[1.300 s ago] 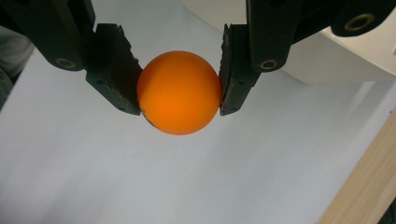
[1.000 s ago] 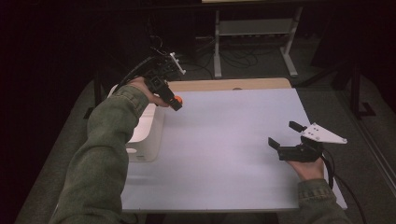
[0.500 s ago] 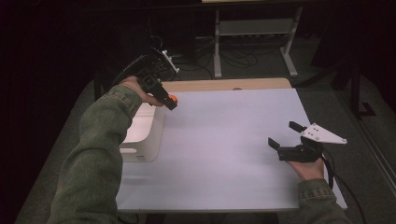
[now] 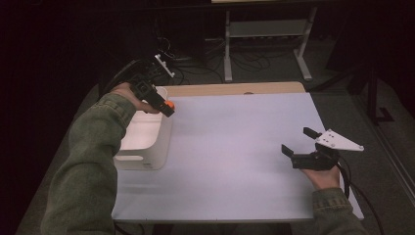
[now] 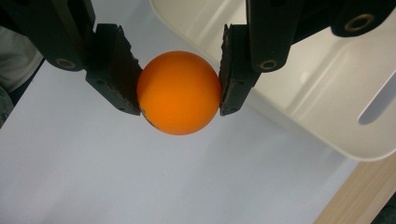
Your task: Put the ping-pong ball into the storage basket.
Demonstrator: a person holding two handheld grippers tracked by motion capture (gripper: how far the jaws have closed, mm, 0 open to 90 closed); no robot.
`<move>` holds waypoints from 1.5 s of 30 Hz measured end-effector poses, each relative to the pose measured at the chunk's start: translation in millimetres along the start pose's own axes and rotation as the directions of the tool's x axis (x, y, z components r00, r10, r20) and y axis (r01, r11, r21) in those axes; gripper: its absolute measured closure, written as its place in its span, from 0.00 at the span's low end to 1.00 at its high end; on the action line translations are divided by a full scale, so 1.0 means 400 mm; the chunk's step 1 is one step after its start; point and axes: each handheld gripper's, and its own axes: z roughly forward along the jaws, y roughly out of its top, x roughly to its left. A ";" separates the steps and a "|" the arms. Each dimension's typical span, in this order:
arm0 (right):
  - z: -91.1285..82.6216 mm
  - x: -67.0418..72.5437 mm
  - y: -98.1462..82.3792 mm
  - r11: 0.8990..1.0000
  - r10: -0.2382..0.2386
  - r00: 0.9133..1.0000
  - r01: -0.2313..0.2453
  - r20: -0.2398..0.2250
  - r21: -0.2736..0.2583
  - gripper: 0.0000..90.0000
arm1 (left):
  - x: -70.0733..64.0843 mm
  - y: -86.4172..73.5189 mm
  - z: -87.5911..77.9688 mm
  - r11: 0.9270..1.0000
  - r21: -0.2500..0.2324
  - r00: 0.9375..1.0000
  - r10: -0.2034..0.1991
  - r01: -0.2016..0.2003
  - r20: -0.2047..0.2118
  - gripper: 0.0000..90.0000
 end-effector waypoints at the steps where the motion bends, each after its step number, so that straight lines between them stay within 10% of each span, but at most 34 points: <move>1: 0.000 0.000 0.000 1.000 0.000 1.000 0.000 0.000 0.000 0.00 | 0.000 0.000 0.000 1.000 0.000 1.000 0.000 0.000 0.000 0.56; 45: -0.001 0.004 0.000 1.000 0.003 1.000 -0.003 0.008 0.006 0.00 | 0.030 -0.168 -0.052 0.997 0.029 0.997 -0.070 0.071 -0.035 0.56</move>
